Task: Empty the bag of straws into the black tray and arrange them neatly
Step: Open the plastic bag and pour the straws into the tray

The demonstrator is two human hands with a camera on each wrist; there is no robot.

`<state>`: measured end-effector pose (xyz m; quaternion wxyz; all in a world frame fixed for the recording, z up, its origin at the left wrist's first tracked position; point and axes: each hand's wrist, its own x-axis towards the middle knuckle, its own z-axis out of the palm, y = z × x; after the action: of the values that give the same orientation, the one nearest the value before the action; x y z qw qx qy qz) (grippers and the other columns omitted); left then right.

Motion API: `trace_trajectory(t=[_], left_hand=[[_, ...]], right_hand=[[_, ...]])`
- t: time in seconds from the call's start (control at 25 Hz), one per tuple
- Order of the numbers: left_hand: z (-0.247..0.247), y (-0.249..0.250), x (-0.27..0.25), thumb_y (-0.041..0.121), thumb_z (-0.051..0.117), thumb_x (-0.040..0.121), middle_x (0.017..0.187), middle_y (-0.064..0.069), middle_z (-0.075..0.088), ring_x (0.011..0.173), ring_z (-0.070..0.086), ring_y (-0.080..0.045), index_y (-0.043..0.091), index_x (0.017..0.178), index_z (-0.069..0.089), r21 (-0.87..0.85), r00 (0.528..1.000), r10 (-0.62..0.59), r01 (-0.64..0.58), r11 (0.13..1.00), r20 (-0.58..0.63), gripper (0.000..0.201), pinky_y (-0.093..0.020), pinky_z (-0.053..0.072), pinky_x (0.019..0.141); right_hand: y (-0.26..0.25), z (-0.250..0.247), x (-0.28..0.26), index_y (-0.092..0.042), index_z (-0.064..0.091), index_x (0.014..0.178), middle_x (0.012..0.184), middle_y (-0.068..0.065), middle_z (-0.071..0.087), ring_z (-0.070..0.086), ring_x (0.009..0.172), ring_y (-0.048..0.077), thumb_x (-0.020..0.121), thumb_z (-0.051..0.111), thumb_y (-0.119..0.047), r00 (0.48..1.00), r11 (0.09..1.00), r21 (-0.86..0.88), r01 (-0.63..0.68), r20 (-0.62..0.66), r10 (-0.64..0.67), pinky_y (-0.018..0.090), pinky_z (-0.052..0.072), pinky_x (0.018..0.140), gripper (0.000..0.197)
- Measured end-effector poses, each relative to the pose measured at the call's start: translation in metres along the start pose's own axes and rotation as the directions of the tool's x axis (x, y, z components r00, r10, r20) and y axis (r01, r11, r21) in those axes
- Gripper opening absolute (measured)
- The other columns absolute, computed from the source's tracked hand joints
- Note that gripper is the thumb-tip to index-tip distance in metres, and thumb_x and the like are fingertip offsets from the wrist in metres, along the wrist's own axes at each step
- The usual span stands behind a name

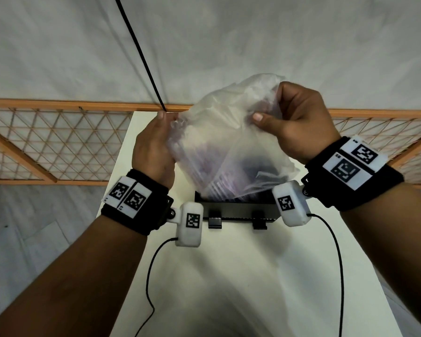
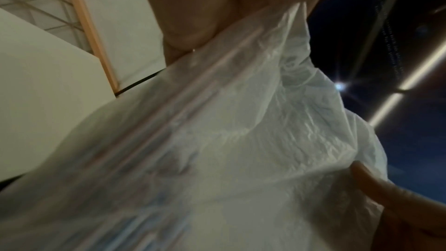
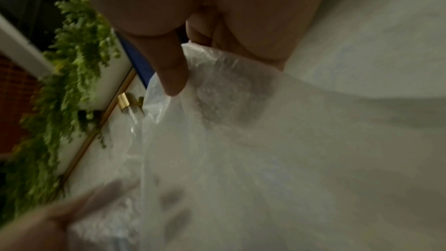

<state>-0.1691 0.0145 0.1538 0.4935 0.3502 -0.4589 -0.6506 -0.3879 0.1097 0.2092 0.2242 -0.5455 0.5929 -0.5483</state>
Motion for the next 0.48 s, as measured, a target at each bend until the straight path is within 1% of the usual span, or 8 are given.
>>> trace_trajectory(t=[0.04,0.12,0.2,0.24,0.28,0.36,0.4,0.48], left_hand=[[0.000,-0.003,0.000,0.048,0.059,0.081,0.114,-0.007,0.066,0.121,0.060,-0.037,0.026,0.095,0.071,0.029,1.000,-0.009,0.010,1.000,-0.023,0.028,-0.057,0.045,0.109],[0.002,-0.012,-0.005,0.036,0.055,0.094,0.103,-0.010,0.067,0.102,0.064,-0.032,0.019,0.095,0.069,0.126,0.997,-0.047,0.055,0.991,-0.065,0.022,-0.053,0.052,0.097],[0.003,-0.020,-0.012,0.028,0.051,0.101,0.097,-0.020,0.068,0.090,0.063,-0.030,0.013,0.096,0.068,0.182,0.993,-0.066,0.083,0.980,-0.099,0.023,-0.053,0.054,0.084],[0.003,-0.022,-0.014,0.028,0.051,0.101,0.098,-0.024,0.070,0.088,0.065,-0.030,0.013,0.094,0.069,0.202,0.991,-0.051,0.075,0.976,-0.123,0.024,-0.059,0.055,0.085],[0.000,-0.021,-0.013,0.031,0.052,0.100,0.102,-0.025,0.071,0.089,0.066,-0.031,0.016,0.093,0.072,0.224,0.988,-0.020,0.054,0.973,-0.150,0.026,-0.062,0.053,0.090],[-0.001,-0.011,-0.010,0.043,0.053,0.096,0.106,-0.017,0.073,0.103,0.069,-0.036,0.022,0.096,0.073,0.229,0.983,0.056,-0.015,0.973,-0.173,0.029,-0.062,0.051,0.098],[-0.003,-0.007,-0.007,0.053,0.055,0.091,0.109,-0.010,0.074,0.110,0.068,-0.035,0.024,0.101,0.073,0.181,0.985,0.055,-0.025,0.983,-0.165,0.035,-0.060,0.050,0.101],[-0.006,-0.006,-0.003,0.065,0.058,0.081,0.121,-0.003,0.073,0.118,0.067,-0.028,0.023,0.119,0.068,0.008,0.994,-0.032,0.033,0.999,-0.105,0.058,-0.055,0.049,0.105]], right_hand=[[0.000,0.000,0.002,0.004,0.055,0.081,0.086,0.037,0.061,0.059,0.075,0.028,0.069,0.080,-0.019,1.000,1.000,-0.003,-0.007,-0.003,0.007,0.057,0.051,0.071,0.036],[0.003,0.003,0.001,-0.012,0.056,0.087,0.085,0.027,0.065,0.068,0.080,0.027,0.066,0.083,-0.022,0.998,0.997,-0.058,-0.056,0.039,0.058,0.051,0.054,0.075,0.035],[0.007,0.006,-0.001,-0.021,0.055,0.096,0.073,0.007,0.064,0.064,0.067,0.012,0.072,0.083,-0.019,0.989,0.980,-0.181,-0.080,0.111,0.102,0.037,0.054,0.068,0.037],[0.006,0.009,-0.002,-0.019,0.057,0.094,0.069,0.003,0.063,0.058,0.062,0.010,0.076,0.080,-0.016,0.988,0.974,-0.219,-0.056,0.130,0.086,0.037,0.051,0.065,0.029],[0.005,0.011,-0.002,-0.016,0.059,0.087,0.070,0.006,0.065,0.058,0.063,0.014,0.079,0.077,-0.015,0.991,0.975,-0.218,-0.031,0.122,0.059,0.041,0.052,0.067,0.020],[-0.001,0.010,0.002,-0.007,0.061,0.079,0.078,0.018,0.070,0.067,0.071,0.029,0.081,0.072,-0.010,0.998,0.990,-0.139,-0.001,0.067,0.010,0.048,0.055,0.073,0.012],[-0.004,0.010,0.002,-0.002,0.061,0.080,0.080,0.022,0.070,0.069,0.074,0.033,0.082,0.071,-0.008,0.999,0.994,-0.105,0.003,0.052,0.002,0.048,0.055,0.073,0.012],[-0.011,0.010,0.003,0.005,0.057,0.081,0.081,0.028,0.068,0.071,0.073,0.031,0.082,0.069,-0.005,0.998,0.999,-0.050,0.003,0.061,0.000,0.044,0.055,0.070,0.016]])
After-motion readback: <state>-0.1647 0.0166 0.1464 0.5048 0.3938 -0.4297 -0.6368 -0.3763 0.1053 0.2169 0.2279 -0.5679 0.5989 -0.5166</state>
